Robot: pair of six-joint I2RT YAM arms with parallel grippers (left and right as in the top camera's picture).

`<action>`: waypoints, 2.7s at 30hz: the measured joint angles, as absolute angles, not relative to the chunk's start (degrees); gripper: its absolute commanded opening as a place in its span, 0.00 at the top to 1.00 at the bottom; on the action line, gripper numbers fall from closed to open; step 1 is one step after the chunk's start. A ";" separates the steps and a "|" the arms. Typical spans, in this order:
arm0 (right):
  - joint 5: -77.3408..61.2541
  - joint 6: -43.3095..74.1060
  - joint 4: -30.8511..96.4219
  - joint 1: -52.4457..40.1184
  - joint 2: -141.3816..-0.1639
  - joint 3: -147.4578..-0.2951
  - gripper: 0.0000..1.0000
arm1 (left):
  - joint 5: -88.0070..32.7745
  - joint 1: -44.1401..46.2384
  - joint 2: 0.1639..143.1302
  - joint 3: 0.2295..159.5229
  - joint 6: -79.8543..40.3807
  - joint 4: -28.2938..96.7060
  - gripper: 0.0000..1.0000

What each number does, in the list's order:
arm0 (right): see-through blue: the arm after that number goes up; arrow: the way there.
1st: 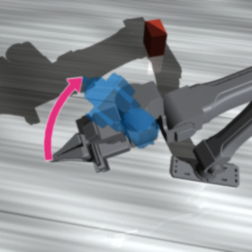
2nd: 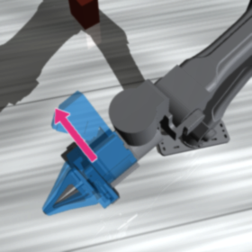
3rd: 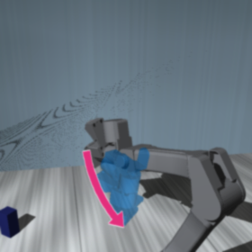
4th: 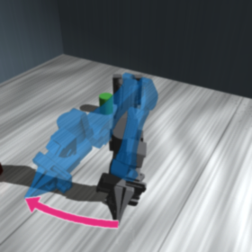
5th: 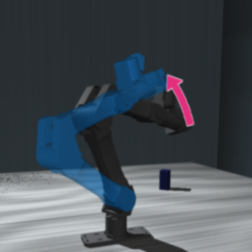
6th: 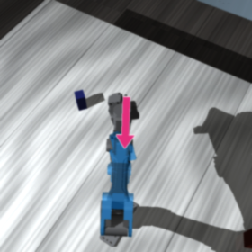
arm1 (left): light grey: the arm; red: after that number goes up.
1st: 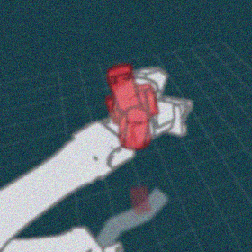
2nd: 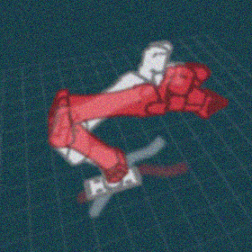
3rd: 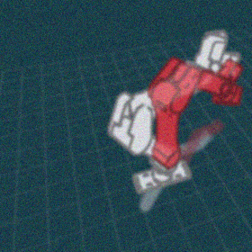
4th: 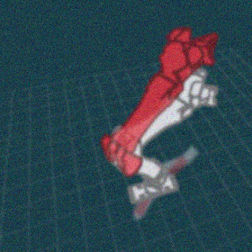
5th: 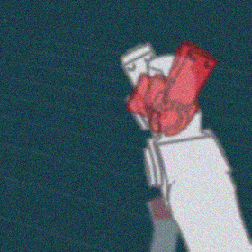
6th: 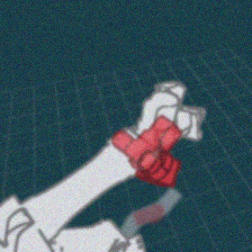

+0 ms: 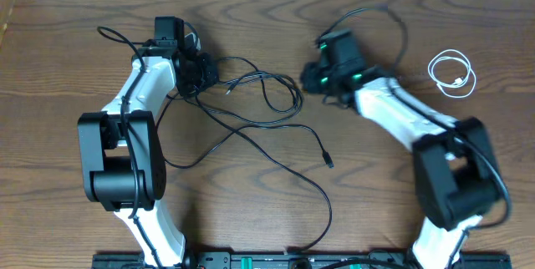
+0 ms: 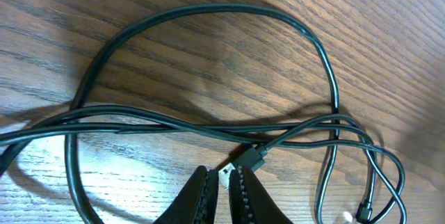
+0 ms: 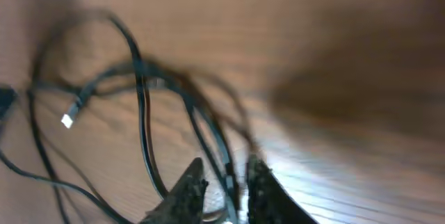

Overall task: Untangle cables
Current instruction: 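Move the right gripper left into the black cables and grasp one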

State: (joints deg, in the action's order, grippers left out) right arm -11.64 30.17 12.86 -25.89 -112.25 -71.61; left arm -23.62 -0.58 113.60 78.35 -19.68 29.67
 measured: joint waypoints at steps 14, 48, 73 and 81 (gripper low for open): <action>-13.78 29.04 11.29 -29.12 -115.72 -71.50 0.66 | -23.62 -0.58 113.60 78.35 -19.68 29.65 0.86; -27.79 30.57 -3.92 -29.32 -114.32 -71.07 0.99 | -35.05 -0.64 113.60 78.35 -10.13 29.30 0.61; -27.38 66.94 -19.51 -23.77 -114.24 -71.18 0.99 | -53.23 6.90 113.60 78.35 11.03 29.95 0.39; -27.38 68.10 -19.55 -25.41 -114.24 -71.18 0.99 | -49.45 7.44 113.60 78.35 11.03 29.26 0.42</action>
State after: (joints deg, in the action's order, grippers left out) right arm -27.38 68.10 -19.55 -25.41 -114.24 -71.18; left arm -49.45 7.44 113.60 78.35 11.03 29.26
